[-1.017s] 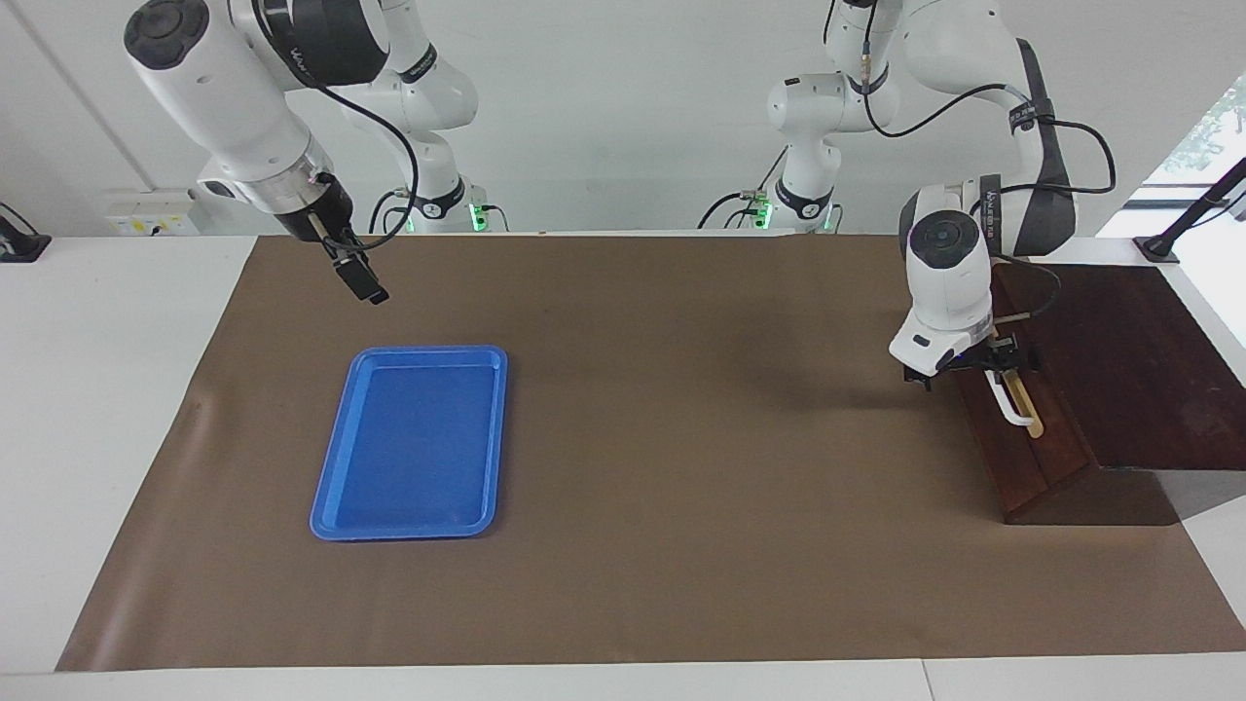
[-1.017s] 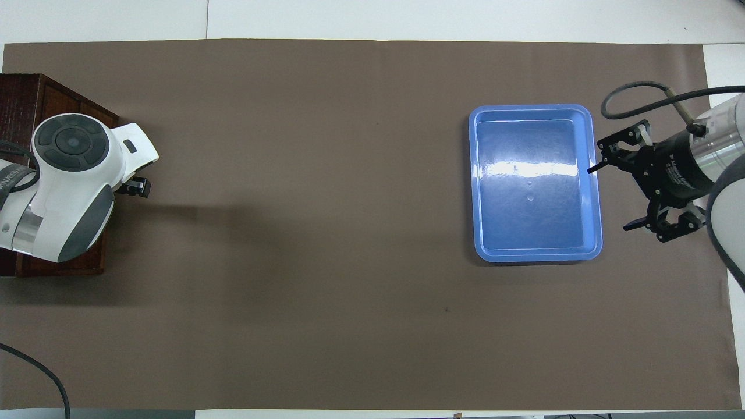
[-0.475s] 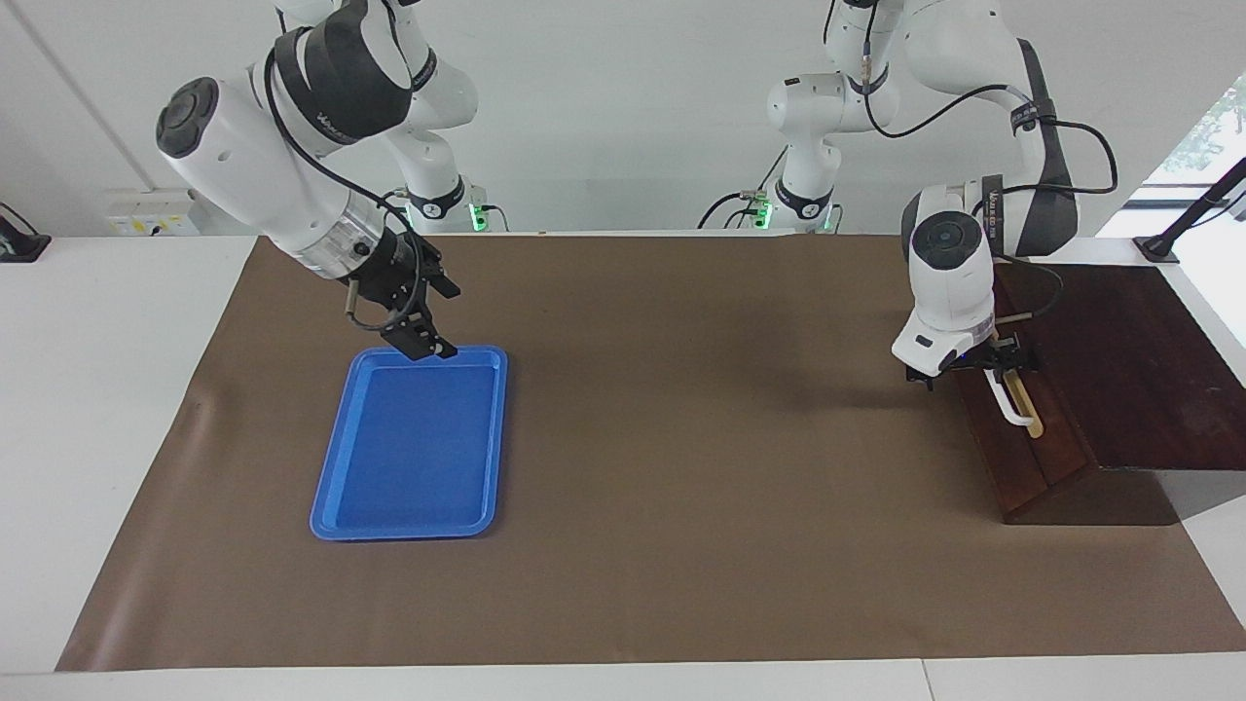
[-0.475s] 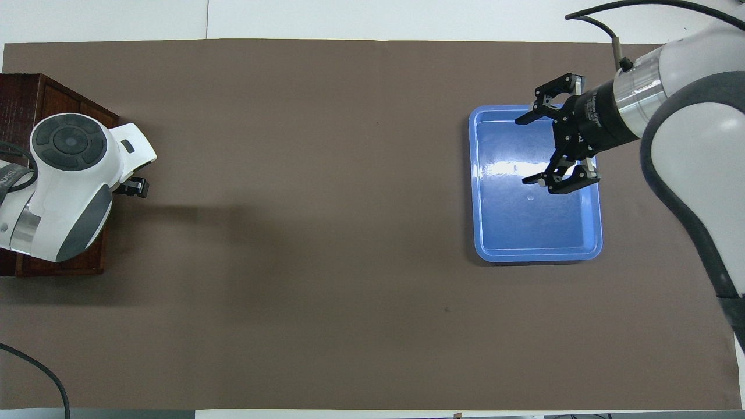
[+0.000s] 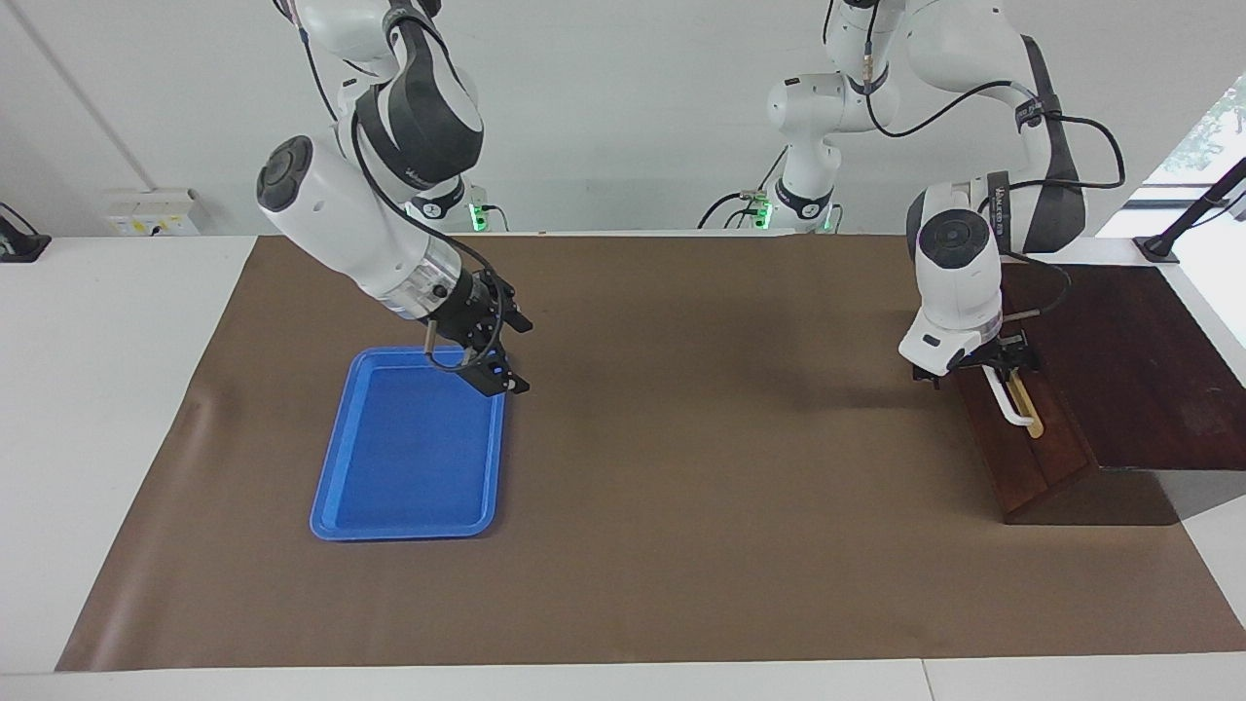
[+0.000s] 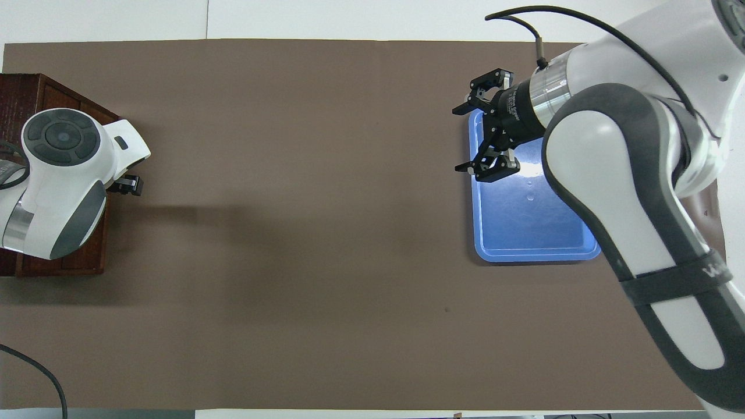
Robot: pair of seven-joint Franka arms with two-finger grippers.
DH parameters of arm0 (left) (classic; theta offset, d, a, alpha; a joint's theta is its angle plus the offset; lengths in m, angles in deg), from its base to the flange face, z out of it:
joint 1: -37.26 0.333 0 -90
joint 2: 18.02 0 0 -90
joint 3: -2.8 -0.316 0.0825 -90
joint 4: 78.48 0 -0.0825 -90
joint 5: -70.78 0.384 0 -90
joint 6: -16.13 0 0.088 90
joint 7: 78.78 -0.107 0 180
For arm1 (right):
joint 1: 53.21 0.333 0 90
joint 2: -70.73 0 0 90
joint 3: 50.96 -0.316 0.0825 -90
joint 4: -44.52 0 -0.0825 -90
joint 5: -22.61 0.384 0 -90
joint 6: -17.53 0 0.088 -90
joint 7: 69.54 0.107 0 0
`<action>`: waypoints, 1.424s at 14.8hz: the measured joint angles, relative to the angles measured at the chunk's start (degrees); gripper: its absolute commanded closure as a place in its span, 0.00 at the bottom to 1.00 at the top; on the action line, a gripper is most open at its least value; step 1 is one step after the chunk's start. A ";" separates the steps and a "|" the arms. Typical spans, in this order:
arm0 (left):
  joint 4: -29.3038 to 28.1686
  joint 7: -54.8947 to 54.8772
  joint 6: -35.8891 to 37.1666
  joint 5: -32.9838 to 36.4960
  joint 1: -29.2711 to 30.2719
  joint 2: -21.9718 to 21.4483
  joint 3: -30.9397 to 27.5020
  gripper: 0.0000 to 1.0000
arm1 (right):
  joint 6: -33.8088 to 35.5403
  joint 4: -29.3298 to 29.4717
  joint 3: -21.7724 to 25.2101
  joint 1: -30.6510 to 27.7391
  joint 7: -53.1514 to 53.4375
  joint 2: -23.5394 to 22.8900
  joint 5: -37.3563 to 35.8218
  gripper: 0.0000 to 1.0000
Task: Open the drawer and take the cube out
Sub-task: 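Pull the drawer open with the left gripper while the right gripper moves forward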
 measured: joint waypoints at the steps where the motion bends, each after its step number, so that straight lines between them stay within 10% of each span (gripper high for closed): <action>1: 0.01 0.00 0.00 0.01 0.00 0.02 0.00 0.00 | -0.77 -0.05 -0.02 0.86 -0.56 -0.66 0.28 0.03; 21: 1.33 16.97 -3.13 -2.31 -0.87 2.55 3.21 0.00 | -3.47 -1.47 -0.06 5.57 -5.71 -3.08 3.58 0.00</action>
